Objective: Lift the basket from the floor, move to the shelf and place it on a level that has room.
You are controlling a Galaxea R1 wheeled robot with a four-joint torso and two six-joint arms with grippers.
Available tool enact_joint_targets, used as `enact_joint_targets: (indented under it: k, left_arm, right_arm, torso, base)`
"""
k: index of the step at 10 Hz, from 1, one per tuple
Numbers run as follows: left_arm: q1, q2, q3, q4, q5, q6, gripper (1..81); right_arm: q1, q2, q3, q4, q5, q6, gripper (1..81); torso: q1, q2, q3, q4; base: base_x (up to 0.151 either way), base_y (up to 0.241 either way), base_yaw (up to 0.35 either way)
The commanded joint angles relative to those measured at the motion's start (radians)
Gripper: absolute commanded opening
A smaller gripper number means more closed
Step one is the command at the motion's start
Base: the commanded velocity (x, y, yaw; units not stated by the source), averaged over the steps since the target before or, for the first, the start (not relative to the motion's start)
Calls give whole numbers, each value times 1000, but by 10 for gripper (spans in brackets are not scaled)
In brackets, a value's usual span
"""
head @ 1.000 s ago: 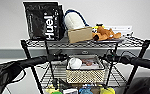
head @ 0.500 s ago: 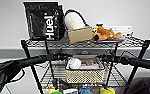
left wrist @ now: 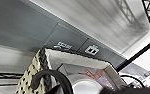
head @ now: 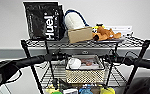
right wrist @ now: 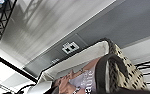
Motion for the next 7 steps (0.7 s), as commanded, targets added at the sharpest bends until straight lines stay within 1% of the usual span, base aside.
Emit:
enact_joint_targets:
  k: [1, 3, 5, 7]
  left_arm:
    - [-193, -118, 144, -1, -15, 6, 811]
    - [-180, -184, 223, -5, -20, 6, 811]
    - [-163, -233, 266, -5, -22, 6, 811]
    - [-157, -305, 361, -4, -35, 6, 811]
  right_arm:
    - [169, -118, 145, -3, 7, 7, 811]
    - [166, -176, 213, 0, 5, 7, 811]
    - [159, -239, 269, 3, 5, 7, 811]
    - [154, -307, 338, 5, 2, 11, 811]
  torso:
    - [0, 0, 0, 0]
    - [0, 0, 0, 0]
    - [0, 0, 0, 0]
    - [0, 0, 0, 0]
  base:
    - [0, 0, 0]
    - [0, 0, 0]
    - [0, 0, 0]
    - [0, 0, 0]
